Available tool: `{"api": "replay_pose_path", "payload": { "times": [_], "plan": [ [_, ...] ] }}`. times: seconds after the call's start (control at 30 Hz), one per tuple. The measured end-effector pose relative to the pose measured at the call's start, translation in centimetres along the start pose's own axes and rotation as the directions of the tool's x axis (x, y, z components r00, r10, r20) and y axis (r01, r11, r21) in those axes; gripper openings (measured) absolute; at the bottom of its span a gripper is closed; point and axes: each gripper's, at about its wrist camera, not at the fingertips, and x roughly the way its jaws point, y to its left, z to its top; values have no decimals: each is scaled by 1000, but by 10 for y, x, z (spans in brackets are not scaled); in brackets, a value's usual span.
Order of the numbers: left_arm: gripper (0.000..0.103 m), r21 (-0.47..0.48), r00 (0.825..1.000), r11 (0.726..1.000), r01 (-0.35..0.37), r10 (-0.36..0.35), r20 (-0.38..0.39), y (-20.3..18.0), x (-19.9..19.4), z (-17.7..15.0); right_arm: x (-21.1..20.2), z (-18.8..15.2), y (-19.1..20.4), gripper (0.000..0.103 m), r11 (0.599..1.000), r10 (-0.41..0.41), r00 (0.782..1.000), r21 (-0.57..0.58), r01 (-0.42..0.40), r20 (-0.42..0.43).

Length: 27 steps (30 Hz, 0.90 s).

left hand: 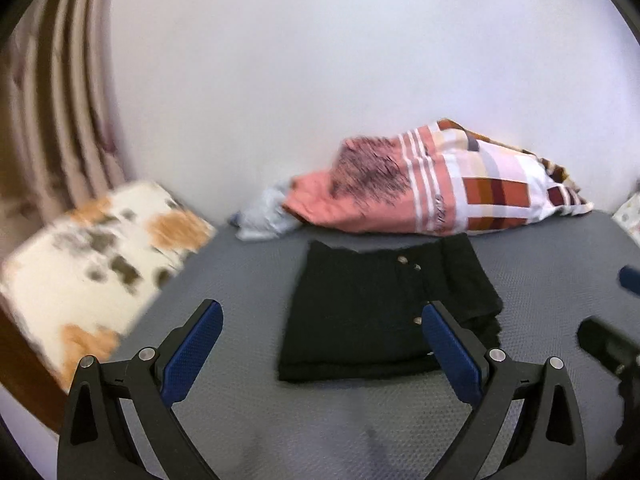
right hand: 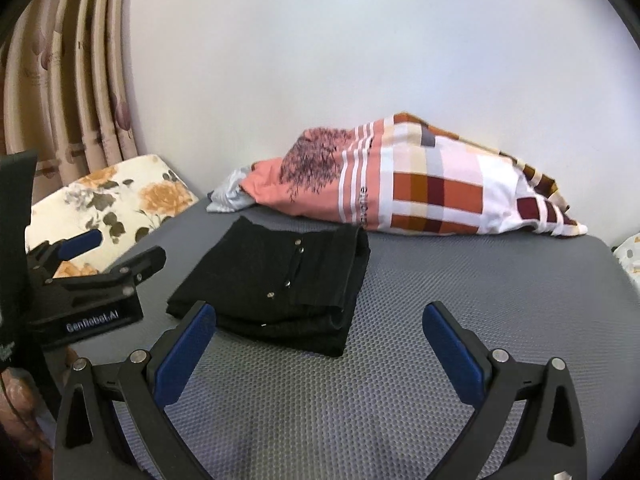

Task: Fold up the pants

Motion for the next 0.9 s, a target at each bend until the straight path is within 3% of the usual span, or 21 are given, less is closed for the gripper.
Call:
{"api": "replay_pose_path", "payload": {
  "times": [0.1,0.4,0.63,0.9],
  "plan": [
    [103,-2,998,1000,-27,27,53,-2,-28,5,-19,3,-3,103,1000,-3,1000,7,2,23],
    [103,-109,995,989,103,-103,10,16,-70,15,-52,-1,-11,103,999,-21,999,30,20,30],
    [103,-88,995,993,83,-88,-55,23,-74,18,-60,-5,0,103,1000,-20,1000,10,20,22],
    [103,-145,994,985,93,-101,-43,45,-69,14,-63,-1,17,103,1000,-9,1000,-21,10,26]
  ]
}}
